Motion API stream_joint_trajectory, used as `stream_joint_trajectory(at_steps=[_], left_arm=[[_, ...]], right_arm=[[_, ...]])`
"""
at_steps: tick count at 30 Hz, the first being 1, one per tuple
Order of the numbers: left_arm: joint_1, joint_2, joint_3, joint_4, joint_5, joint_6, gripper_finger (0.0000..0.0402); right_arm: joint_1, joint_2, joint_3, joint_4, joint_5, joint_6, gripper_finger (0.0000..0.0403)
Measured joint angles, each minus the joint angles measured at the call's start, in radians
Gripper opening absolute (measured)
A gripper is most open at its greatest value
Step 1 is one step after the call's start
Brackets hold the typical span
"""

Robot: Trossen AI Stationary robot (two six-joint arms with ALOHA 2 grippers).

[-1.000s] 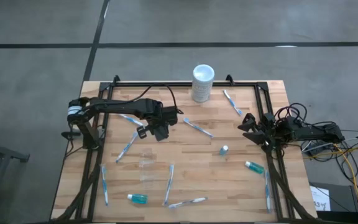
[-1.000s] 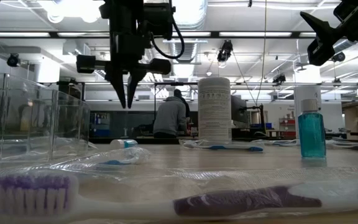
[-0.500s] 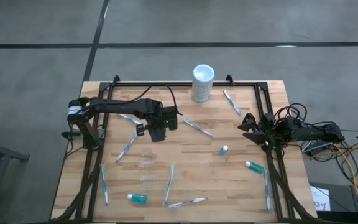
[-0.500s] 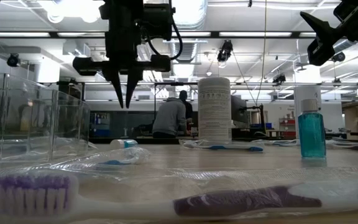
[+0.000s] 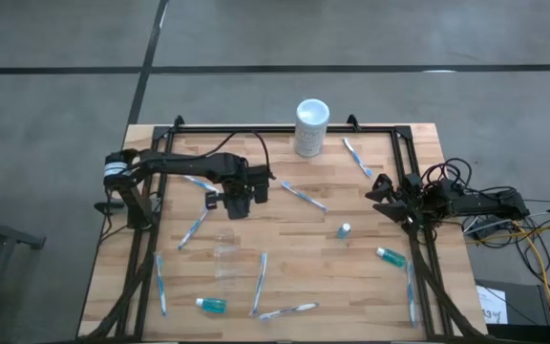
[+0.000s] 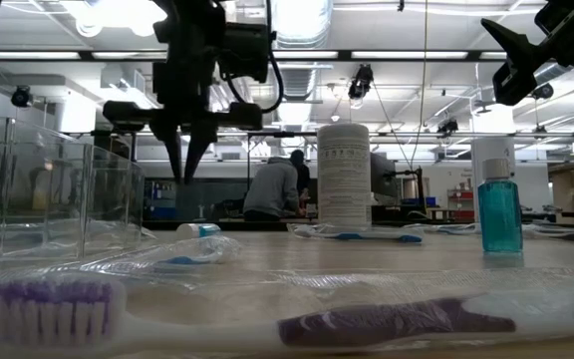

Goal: Pick & Place toothbrushing station
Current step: Put the blue mouthwash bottle into the transparent organizer

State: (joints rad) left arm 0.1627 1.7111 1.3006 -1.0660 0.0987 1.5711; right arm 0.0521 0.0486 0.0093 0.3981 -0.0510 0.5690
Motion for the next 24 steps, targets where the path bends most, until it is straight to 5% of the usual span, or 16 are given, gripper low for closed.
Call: stream_joint_trajectory(at_steps=[24], left_arm=[[0.006, -0.004, 0.0, 0.011, 0.009, 0.058, 0.004]], right_arm=[[0.0, 0.0, 0.0, 0.0, 0.0, 0.0, 0.0206]])
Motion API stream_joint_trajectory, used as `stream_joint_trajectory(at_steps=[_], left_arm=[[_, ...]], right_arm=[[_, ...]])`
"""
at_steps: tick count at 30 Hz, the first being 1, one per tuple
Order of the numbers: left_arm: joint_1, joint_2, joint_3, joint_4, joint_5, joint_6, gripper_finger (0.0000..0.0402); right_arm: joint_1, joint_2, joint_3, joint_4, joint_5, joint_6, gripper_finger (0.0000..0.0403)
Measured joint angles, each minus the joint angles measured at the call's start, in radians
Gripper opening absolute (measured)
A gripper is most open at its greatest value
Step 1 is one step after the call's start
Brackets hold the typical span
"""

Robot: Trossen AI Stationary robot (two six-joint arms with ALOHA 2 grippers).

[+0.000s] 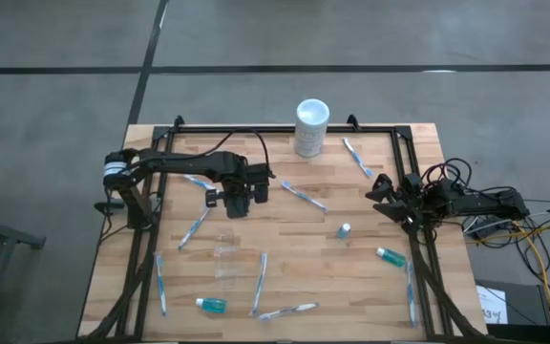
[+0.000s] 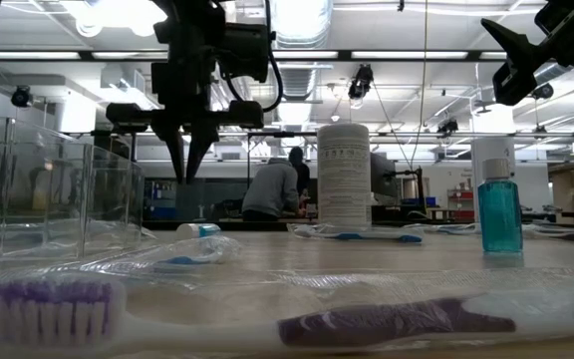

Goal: Pick & Place toothbrushing station
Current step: Put the blue mouthwash bottle into the transparent organizer

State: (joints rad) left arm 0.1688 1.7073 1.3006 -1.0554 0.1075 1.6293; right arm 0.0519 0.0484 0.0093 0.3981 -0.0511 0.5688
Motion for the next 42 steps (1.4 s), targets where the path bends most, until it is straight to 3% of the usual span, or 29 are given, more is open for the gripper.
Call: stream_joint_trajectory(at_steps=[17, 31, 42], left_arm=[[0.02, -0.001, -0.033, 0.039, 0.035, 0.015, 0.0162], [0.061, 0.003, -0.08, 0.118, 0.026, 0.024, 0.0165], [0.091, 0.012, -0.14, 0.222, 0.024, 0.132, 0.0165]], right_arm=[[0.0, 0.0, 0.0, 0.0, 0.0, 0.0, 0.0206], [0.0, 0.0, 0.0, 0.0, 0.0, 0.0, 0.0206], [0.0, 0.0, 0.0, 0.0, 0.0, 0.0, 0.0206]])
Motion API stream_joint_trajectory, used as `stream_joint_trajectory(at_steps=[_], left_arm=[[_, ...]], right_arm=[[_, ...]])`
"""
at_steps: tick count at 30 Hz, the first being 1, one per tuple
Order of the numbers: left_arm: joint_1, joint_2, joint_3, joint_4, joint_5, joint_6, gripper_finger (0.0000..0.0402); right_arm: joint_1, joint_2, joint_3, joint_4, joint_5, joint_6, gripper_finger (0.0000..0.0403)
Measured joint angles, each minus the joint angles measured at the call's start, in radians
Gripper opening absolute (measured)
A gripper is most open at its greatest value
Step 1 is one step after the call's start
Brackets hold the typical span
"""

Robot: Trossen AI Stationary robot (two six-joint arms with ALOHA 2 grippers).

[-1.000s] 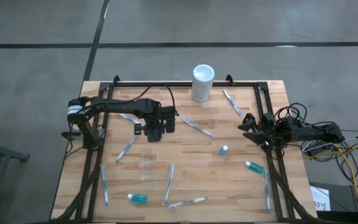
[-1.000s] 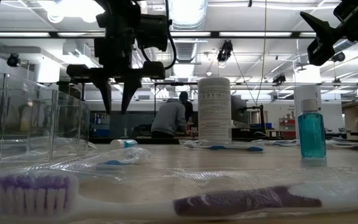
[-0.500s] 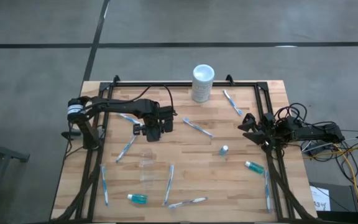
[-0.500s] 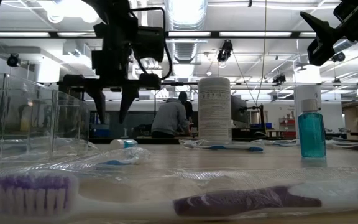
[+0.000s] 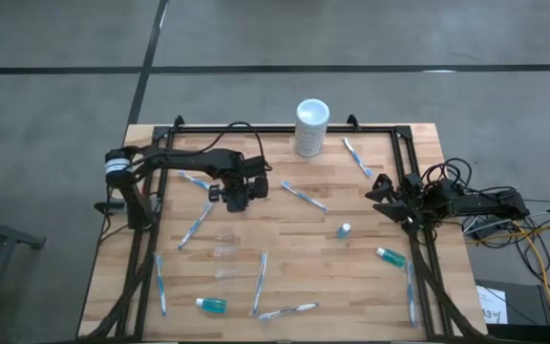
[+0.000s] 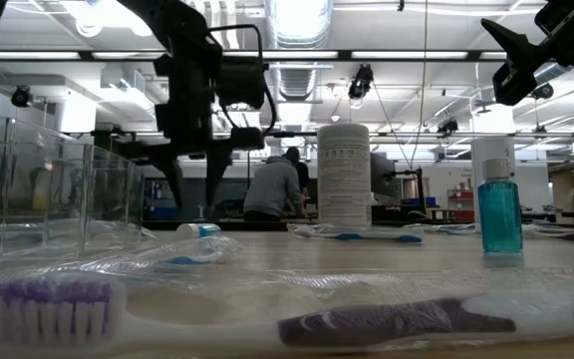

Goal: Pick & Place toothbrushing station
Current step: Put the blue mouthwash bottle into the transparent organizer

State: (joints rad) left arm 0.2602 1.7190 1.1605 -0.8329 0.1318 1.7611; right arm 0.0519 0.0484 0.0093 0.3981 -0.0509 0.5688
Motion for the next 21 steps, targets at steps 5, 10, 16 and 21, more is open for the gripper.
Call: stream_joint_trajectory(at_steps=[5, 10, 16, 21], left_arm=[[0.0, 0.001, -0.052, 0.074, 0.001, 0.001, 0.0165], [0.0, 0.001, -0.083, 0.108, 0.001, 0.026, 0.0165], [-0.001, 0.001, -0.117, 0.158, 0.007, 0.027, 0.0165], [-0.001, 0.001, -0.152, 0.211, 0.01, 0.028, 0.0165]], right_arm=[[0.0, 0.0, 0.0, 0.0, 0.0, 0.0, 0.0206], [0.0, 0.0, 0.0, 0.0, 0.0, 0.0, 0.0206], [0.0, 0.0, 0.0, 0.0, 0.0, 0.0, 0.0206], [0.0, 0.0, 0.0, 0.0, 0.0, 0.0, 0.0206]])
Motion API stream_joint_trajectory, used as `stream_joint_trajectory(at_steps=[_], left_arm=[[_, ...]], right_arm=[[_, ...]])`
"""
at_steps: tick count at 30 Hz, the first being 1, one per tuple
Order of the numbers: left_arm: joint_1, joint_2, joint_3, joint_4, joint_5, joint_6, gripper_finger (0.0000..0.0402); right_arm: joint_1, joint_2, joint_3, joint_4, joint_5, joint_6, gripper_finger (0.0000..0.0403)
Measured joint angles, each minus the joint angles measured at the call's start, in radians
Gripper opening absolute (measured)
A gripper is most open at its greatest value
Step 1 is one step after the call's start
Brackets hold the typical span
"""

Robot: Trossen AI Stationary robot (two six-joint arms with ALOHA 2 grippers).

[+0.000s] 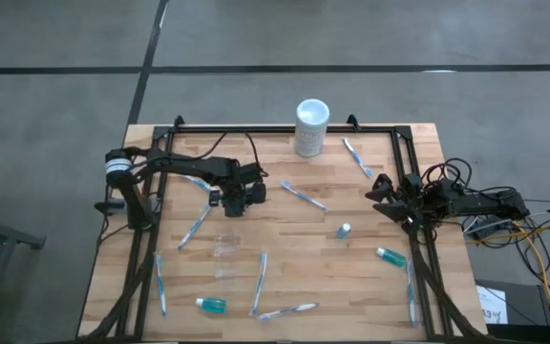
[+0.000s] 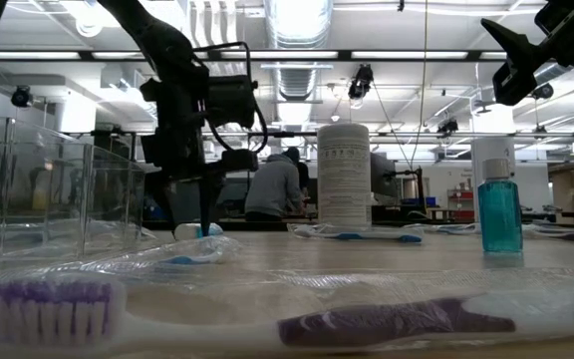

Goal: Pick & Place toothbrushing station
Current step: Put the blue mouthwash bottle into the transparent organizer

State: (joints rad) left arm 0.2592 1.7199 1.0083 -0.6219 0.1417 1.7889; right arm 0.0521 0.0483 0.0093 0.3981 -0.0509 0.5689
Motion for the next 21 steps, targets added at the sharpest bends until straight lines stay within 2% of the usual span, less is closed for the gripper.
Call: stream_joint_trajectory(at_steps=[7, 16, 21], left_arm=[[0.001, 0.0, -0.001, 0.002, 0.012, -0.002, 0.0162], [0.0, 0.0, -0.001, 0.002, 0.062, -0.007, 0.0114], [0.0, -0.001, -0.001, 0.002, 0.066, -0.008, 0.0106]], right_arm=[[0.0, 0.0, 0.0, 0.0, 0.0, 0.0, 0.0206], [0.0, 0.0, 0.0, 0.0, 0.0, 0.0, 0.0206], [0.0, 0.0, 0.0, 0.0, 0.0, 0.0, 0.0206]])
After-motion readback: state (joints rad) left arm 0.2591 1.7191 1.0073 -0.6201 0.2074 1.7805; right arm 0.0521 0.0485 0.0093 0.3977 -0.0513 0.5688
